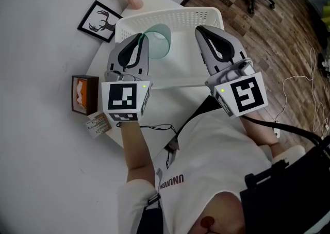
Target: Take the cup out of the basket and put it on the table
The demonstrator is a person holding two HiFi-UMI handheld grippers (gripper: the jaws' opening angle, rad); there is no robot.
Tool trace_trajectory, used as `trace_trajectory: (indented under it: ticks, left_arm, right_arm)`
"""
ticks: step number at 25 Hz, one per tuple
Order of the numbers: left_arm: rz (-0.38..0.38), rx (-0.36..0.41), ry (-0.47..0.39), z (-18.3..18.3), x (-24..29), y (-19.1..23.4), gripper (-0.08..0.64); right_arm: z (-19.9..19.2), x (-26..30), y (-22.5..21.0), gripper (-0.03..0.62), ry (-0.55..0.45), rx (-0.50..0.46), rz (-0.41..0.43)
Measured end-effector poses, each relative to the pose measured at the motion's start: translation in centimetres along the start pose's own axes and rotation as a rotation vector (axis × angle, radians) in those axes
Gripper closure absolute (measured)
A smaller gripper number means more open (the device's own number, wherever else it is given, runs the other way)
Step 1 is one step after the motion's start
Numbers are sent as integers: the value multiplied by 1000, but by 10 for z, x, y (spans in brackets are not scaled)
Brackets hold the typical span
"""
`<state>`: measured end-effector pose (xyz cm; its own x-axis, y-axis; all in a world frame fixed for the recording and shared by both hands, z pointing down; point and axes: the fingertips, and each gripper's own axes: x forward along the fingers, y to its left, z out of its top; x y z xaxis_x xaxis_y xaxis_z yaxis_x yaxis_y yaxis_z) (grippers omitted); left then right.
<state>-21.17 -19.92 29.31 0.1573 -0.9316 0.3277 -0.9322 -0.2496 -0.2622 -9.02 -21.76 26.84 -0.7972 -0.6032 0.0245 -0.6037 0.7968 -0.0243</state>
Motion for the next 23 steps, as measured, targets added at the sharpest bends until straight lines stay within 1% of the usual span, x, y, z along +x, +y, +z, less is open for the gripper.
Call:
trace_trajectory:
  ticks: [4, 7, 11, 23]
  left_arm:
    - [-5, 1, -1, 2, -1, -2, 528]
    - [-6, 0, -2, 3, -1, -2, 528]
    - [-7, 0, -2, 3, 0, -3, 528]
    - [-9, 8, 5, 2, 0, -3, 528]
  right_arm:
    - [0, 0, 0, 574, 3, 4, 4]
    - [4, 1, 1, 574, -16, 12, 5]
    - [-1, 1, 1, 574, 8, 8, 8]
    - [-3, 1, 2, 574, 14, 8, 12]
